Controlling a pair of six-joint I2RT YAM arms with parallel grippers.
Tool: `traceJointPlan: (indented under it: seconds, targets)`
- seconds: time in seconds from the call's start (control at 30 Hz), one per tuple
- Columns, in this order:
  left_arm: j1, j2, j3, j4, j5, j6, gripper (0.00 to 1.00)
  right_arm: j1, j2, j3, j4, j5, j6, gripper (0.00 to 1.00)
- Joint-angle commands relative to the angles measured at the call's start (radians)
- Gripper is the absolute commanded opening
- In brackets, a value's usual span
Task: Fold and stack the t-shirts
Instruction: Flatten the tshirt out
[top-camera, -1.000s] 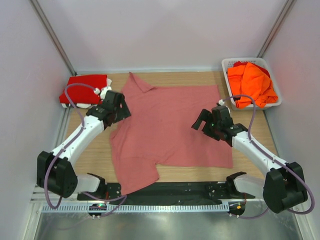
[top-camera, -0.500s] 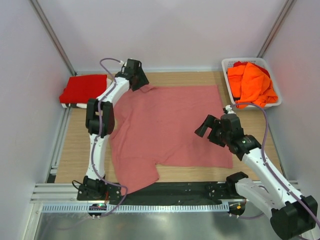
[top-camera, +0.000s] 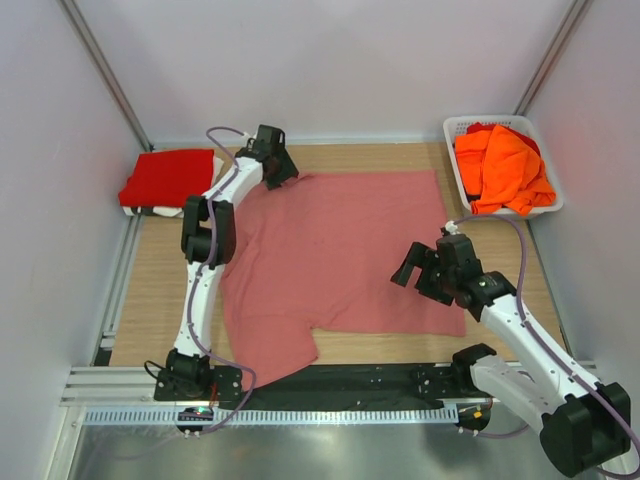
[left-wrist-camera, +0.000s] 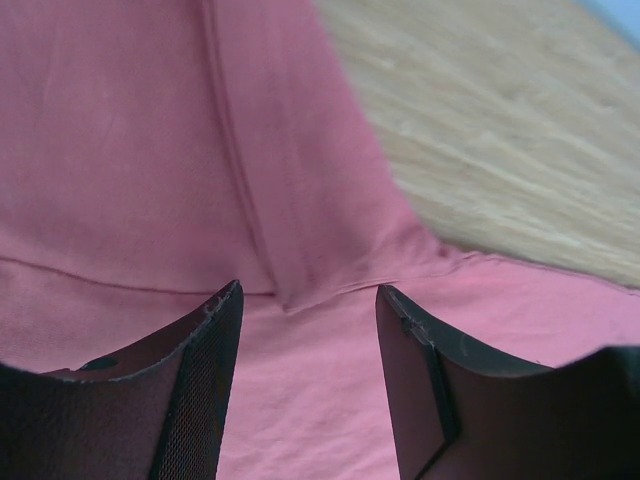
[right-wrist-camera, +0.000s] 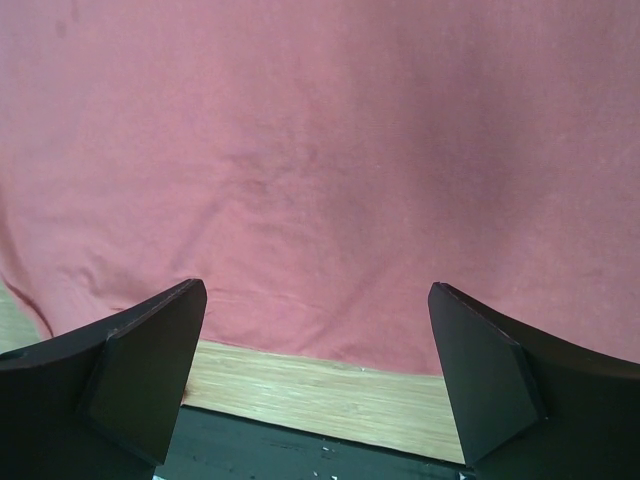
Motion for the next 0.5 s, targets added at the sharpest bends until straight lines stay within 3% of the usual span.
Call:
traceJointPlan:
  seconds: [0.0, 0.47]
  targets:
    - [0.005, -0.032, -0.032, 0.036, -0.002, -0.009, 0.57, 0.004, 0.022, 0.005, 0.04, -0.017, -0.03, 1.0]
    - [0.013, 0.039, 0.045, 0.063, 0.026, -0.035, 0.57, 0.004, 0.017, -0.022, 0.04, -0.005, -0.023, 1.0]
